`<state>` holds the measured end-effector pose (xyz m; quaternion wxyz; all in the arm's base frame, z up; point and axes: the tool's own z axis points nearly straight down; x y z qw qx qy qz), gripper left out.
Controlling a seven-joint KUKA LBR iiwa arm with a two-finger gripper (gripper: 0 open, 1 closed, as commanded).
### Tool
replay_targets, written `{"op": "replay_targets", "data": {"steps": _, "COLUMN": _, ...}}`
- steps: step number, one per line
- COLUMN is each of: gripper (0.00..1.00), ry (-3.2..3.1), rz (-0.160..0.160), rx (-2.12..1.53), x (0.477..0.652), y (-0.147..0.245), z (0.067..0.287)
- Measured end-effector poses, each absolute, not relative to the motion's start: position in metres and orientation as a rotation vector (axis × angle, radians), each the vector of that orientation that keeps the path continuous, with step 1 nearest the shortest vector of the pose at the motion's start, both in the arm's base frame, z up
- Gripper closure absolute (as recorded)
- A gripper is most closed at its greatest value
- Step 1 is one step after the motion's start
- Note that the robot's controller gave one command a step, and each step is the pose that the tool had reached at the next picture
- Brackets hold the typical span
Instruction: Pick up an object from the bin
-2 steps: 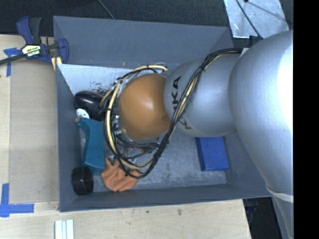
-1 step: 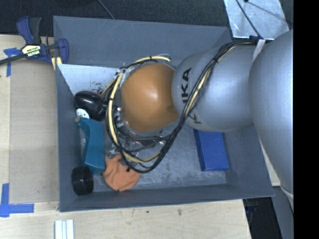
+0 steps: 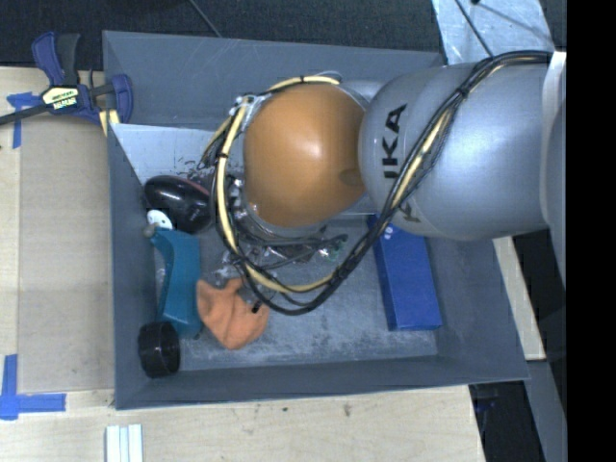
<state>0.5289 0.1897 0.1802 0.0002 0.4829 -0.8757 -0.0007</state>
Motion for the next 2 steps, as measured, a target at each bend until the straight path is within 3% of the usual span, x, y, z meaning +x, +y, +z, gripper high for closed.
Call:
{"op": "replay_targets", "data": {"steps": 1, "gripper": 1.0, "ry": -2.774, "rz": -0.001, "rx": 1.481, "x": 0.5522, "y": 0.1991, "z": 0.2325}}
{"op": "replay_targets", "data": {"steps": 2, "gripper": 1.0, "ry": -2.782, "rz": -0.001, "rx": 1.477, "x": 0.5549, "y": 0.1997, "z": 0.2423}}
